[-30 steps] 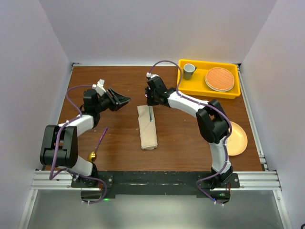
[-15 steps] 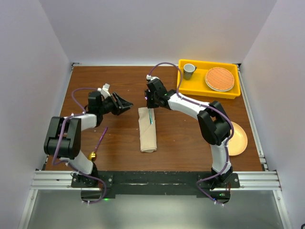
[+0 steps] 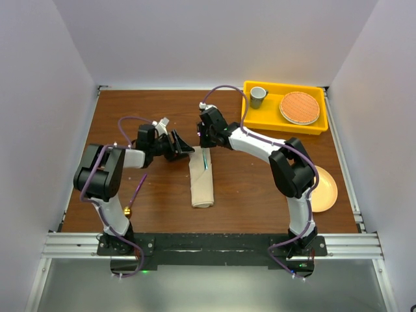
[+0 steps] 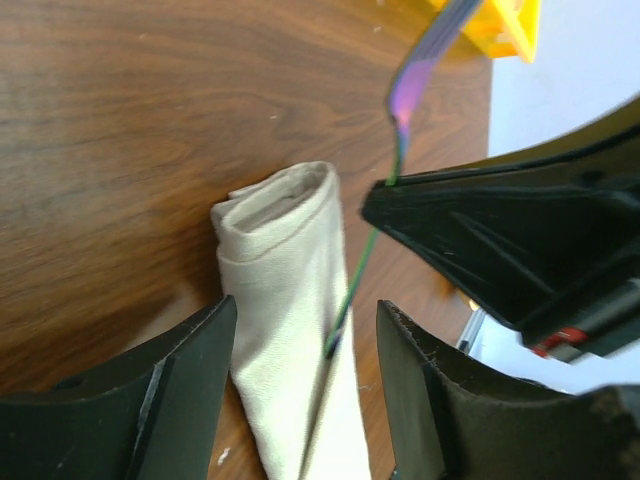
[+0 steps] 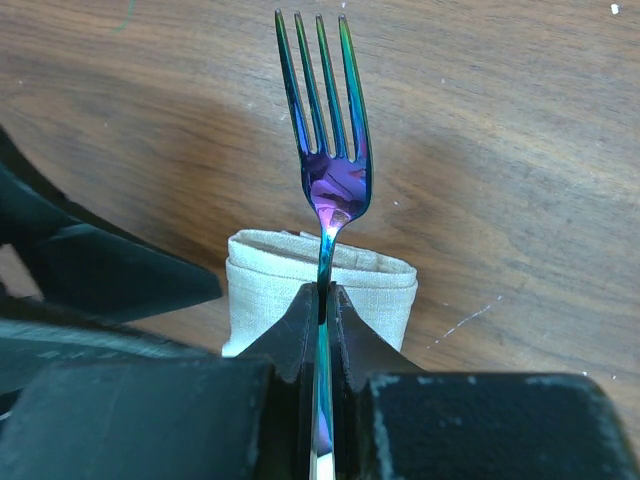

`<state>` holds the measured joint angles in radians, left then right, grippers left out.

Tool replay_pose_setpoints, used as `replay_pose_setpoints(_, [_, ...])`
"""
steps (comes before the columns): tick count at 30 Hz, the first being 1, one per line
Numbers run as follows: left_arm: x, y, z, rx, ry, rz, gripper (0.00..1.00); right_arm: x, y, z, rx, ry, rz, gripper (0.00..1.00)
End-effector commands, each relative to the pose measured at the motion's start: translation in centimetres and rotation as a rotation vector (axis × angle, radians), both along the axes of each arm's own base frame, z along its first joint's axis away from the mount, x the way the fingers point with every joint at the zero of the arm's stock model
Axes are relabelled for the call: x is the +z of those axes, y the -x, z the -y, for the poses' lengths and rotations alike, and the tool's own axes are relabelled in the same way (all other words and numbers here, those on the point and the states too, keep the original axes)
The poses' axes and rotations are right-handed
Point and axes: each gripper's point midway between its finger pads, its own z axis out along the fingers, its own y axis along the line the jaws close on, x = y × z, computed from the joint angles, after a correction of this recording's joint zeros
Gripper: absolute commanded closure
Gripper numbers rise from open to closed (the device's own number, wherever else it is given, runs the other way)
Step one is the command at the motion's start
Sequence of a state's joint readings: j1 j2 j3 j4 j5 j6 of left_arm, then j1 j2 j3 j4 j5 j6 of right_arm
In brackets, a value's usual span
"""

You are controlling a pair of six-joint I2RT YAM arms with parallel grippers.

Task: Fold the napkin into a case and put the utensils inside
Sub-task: Insert the fork into the folded napkin.

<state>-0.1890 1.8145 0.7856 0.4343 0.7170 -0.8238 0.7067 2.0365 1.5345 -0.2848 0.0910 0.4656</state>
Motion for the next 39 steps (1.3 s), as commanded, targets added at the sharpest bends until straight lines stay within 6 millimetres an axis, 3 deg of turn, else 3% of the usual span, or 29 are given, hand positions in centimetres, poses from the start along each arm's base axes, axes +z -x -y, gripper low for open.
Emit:
replay_pose_setpoints(1, [-0.8,-1.3,0.1,0.011,-0.050,0.034,0.40,2.1,-0.6,-0.4,-0.025,-0.033,0.041,1.00])
replay_pose_setpoints(12, [-2.7,-2.2,1.7,0.001,-0.030,0.019,0.50,1.6,-0.4,-0.2,-0.034,-0.026,0.022,1.00])
replay_pose_setpoints(15, [-2.8,-2.3,1.5,0.039,-0.021,0.013,0.69,1.7,-0.5,0.0,-0.053,-0.020,0.017,1.00])
replay_pose_setpoints(18, [-3.0,-2.3,1.4,0.075,-0.006,-0.009,0.82,1.5,-0.2,0.0,-0.058,-0.021,-0.004,1.00])
replay_pose_setpoints(24, [-3.4,-2.4,0.9,0.131,0.002,-0.038,1.00,1.1,0.1,-0.2,-0.077,-0.030,-0.043,1.00])
replay_pose_setpoints(39, [-3.8,-3.4,0.4,0.161,-0.001,-0.038,1.00,-1.0,2.9,0.2,-0.055,-0.005,-0.149,1.00])
